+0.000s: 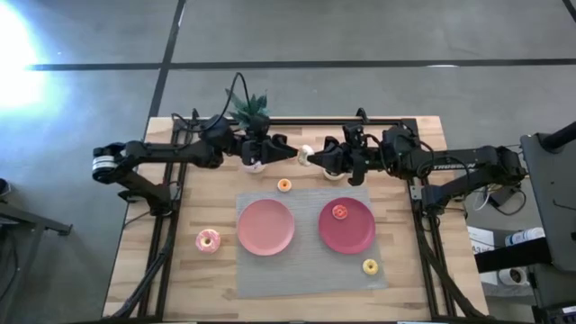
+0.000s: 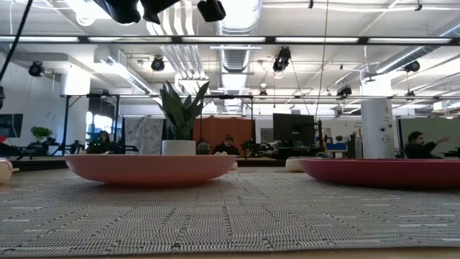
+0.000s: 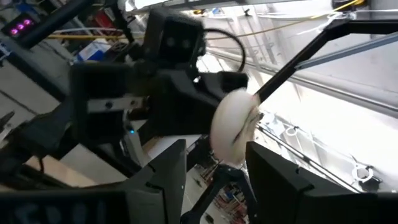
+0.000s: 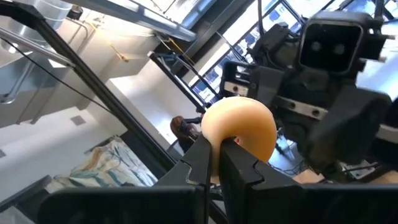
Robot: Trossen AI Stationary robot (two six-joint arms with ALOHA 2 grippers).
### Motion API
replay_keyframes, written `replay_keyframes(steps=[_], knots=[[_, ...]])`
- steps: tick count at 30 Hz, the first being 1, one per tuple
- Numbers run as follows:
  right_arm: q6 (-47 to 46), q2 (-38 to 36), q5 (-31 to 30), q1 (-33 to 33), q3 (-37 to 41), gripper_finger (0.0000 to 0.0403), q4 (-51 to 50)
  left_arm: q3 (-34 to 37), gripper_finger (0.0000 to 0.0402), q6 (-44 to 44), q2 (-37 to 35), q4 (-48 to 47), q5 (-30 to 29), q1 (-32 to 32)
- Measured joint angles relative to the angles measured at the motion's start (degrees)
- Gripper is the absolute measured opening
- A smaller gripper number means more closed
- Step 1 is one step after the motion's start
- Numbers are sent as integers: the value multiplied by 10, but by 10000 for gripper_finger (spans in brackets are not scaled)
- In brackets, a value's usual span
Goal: Pick & Place donuts
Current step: Put the small white donut on the dark pink plate
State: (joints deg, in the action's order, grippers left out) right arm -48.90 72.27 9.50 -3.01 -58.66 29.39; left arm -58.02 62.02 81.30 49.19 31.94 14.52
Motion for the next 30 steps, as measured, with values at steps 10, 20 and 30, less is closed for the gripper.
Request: replay_keyframes(steps=[10,20,30], knots=[[-1,0,0,0,2,13,1,-45,140,-5,32,3,13,1],[9,0,-11,-3,2,13,-3,-55,138,-16,43,-1,51,1],[-6,-5,-42,-10,2,13,-56,-53,51,-22,40,-10,54,1]])
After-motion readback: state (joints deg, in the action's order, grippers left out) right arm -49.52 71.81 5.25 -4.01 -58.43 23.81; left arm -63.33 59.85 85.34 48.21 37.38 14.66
